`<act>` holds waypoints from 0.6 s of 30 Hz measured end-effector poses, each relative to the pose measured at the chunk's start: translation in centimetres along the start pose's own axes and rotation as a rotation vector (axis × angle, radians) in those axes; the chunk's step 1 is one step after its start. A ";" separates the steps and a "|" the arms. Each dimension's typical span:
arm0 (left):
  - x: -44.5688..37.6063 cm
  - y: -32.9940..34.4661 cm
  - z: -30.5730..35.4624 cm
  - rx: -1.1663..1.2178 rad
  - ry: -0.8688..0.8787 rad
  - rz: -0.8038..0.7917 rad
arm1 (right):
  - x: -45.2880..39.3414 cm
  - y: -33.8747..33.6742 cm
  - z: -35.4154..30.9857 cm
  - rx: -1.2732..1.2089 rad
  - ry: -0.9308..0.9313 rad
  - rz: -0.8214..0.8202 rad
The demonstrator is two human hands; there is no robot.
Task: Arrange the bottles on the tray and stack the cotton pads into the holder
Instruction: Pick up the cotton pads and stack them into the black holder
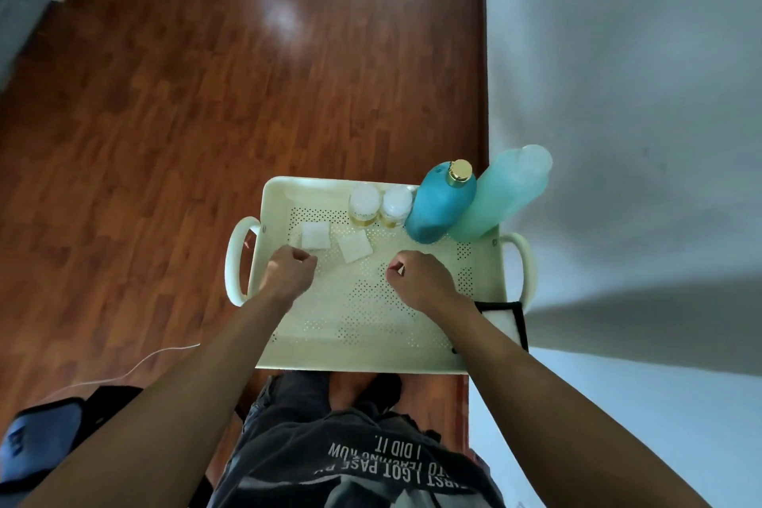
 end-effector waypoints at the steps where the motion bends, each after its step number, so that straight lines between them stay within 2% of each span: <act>1: -0.3 -0.1 0.0 -0.002 -0.007 0.010 | -0.3 0.3 0.3 -0.012 0.027 -0.004; 6: -1.3 0.1 0.3 0.032 -0.047 0.051 | -1.4 1.4 0.6 -0.119 0.100 0.002; 11: -1.3 0.1 2.1 0.071 -0.018 0.072 | -2.7 1.3 0.5 -0.320 0.157 0.091; 12: -1.0 0.1 2.6 0.061 -0.013 0.079 | -2.6 1.2 0.4 -0.333 0.162 0.092; 14: -4.9 -0.8 0.0 0.026 -0.129 0.066 | -6.8 4.6 -2.0 -0.283 0.217 0.037; 18: -4.5 -0.1 1.1 -0.038 -0.054 0.050 | -7.1 4.3 -2.0 -0.290 0.265 0.093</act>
Point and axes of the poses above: each hand's wrist, its own x-axis away from the middle knuckle, its own y-axis out of the palm, z = x × y, the point moved 7 cm from there along -x, towards the middle knuckle, and after that the axes turned 2 degrees about -x, right-handed, at the moved point
